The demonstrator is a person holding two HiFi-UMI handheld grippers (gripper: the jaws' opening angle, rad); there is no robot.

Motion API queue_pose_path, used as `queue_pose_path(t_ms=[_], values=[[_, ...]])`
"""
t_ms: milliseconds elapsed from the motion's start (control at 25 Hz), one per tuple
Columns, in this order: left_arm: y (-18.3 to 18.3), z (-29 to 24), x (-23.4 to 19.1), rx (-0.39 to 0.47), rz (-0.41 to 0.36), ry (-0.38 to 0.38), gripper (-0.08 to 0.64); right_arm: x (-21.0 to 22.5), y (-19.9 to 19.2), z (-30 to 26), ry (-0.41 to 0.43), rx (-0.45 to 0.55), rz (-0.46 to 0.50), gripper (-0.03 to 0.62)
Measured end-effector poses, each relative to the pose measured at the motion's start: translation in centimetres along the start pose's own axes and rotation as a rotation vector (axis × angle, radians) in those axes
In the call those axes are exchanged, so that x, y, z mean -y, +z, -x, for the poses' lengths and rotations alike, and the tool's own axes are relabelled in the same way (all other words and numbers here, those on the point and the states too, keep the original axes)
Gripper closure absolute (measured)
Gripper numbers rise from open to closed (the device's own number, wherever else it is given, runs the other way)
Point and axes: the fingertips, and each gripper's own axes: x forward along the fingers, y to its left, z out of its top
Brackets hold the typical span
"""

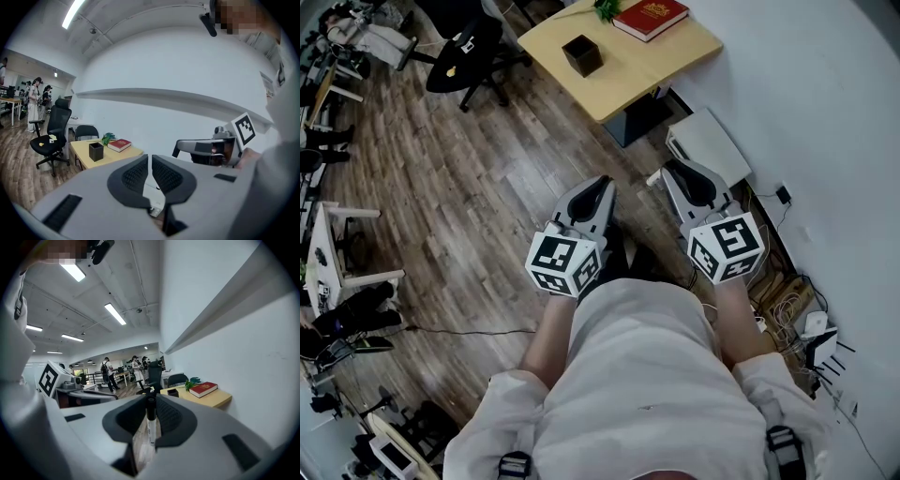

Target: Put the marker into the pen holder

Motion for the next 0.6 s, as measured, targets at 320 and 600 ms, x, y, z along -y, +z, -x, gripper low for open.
queue_pose_path(t_ms=[320, 600], values=[[0.2, -0.5, -1.1, 0.002, 0.009, -0.002, 0.532, 0.5, 0.3, -1.0, -0.015, -0.004, 0.006, 0.528], [0.8, -2.3, -3.0, 0.004, 0.02, -0.007, 0.532, 1.9, 1.0, -3.1, -0.027, -0.011, 0.008, 0.528]])
